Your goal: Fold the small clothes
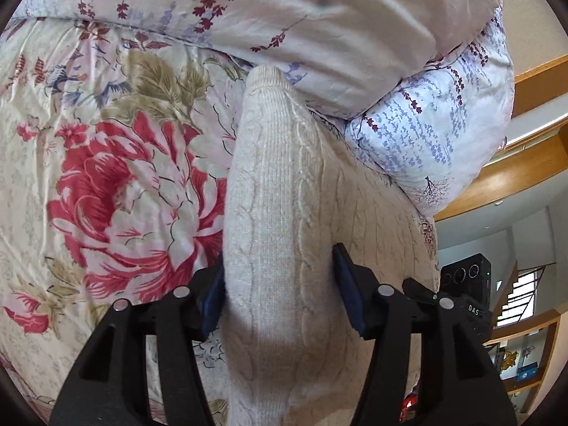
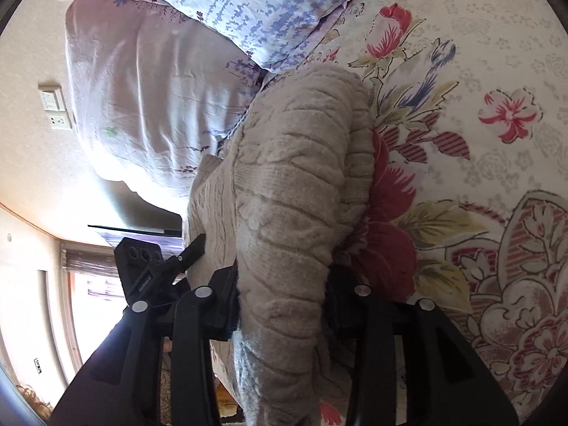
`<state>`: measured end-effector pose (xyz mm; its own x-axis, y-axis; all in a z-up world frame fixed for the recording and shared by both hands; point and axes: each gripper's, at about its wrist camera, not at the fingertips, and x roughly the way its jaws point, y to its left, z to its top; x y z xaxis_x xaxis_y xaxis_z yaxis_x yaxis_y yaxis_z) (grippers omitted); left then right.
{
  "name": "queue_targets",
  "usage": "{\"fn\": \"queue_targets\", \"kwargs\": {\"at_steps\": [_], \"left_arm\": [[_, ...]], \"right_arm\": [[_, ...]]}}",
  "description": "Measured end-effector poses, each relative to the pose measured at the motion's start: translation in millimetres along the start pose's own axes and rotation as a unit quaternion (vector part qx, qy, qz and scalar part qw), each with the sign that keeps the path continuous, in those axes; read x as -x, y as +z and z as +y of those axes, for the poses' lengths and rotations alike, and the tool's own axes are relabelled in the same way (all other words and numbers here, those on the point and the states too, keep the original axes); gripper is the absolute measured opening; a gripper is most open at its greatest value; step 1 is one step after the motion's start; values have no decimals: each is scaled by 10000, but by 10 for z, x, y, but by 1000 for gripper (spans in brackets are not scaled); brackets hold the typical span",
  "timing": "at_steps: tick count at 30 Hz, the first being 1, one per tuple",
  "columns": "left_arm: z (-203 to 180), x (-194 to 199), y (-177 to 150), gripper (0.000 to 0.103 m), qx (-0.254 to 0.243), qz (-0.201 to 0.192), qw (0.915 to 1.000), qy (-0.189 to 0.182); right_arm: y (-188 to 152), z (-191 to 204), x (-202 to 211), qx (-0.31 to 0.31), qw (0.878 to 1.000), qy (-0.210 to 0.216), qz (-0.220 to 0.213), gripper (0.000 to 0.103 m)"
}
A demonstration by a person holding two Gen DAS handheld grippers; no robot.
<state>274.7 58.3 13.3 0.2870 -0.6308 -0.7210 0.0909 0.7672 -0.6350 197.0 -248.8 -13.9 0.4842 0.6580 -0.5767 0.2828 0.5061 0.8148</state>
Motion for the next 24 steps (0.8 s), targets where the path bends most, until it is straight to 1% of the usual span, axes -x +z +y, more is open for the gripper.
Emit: {"fn": "queue_targets", "kwargs": {"at_steps": [1,2,4,6,8,10,11,12,13,14,15,16,17,20,24], "left_arm": [[-15,62,-4,55,-62,-78,9999,20],[-47,151,-10,55,-171,-216,9996,98],[-144,329,-6,55,-464,-552,9971,231],[-316,485,-16,55,-874,-874,9917,365],[-516,529,-19,55,-1318,-950,9854,506],[-734,454,-30,57,-1797,-845,9777,689],[-823,386,-44,57,-2019,-749,9734,783],[-887,311,-56,57,-2200,-653,9692,894],[-927,224,-65,57,-2338,-550,9654,1014],[-953,138,-63,57,-2413,-449,9631,1102],[-948,64,-66,56,-2445,-333,9619,1179],[-922,5,-73,56,-2450,-229,9611,1254],[-903,-34,-85,55,-2464,-170,9601,1310],[-864,-159,-78,53,-2489,-42,9581,1417],[-848,-256,-76,54,-2514,-42,9559,1518]], "right_arm": [[6,-16,58,16,10000,-58,3,47],[21,-22,110,13,10000,-82,-42,48],[91,-40,241,-84,9995,-51,-285,54],[154,-103,334,-212,9985,22,-501,55],[227,-143,390,-342,9964,145,-768,55],[289,-138,387,-365,9954,120,-875,55],[324,-97,351,-279,9958,26,-869,54],[345,-31,316,-103,9961,-150,-866,46],[352,31,302,94,9956,-331,-876,27],[356,102,299,328,9933,-633,-911,17],[361,153,295,498,9898,-925,-959,14],[376,176,282,572,9871,-1127,-979,11],[377,174,260,610,9853,-1261,-975,11],[397,213,116,838,9733,-1935,-908,11],[390,272,9,1065,9607,-2383,-947,11]]}}
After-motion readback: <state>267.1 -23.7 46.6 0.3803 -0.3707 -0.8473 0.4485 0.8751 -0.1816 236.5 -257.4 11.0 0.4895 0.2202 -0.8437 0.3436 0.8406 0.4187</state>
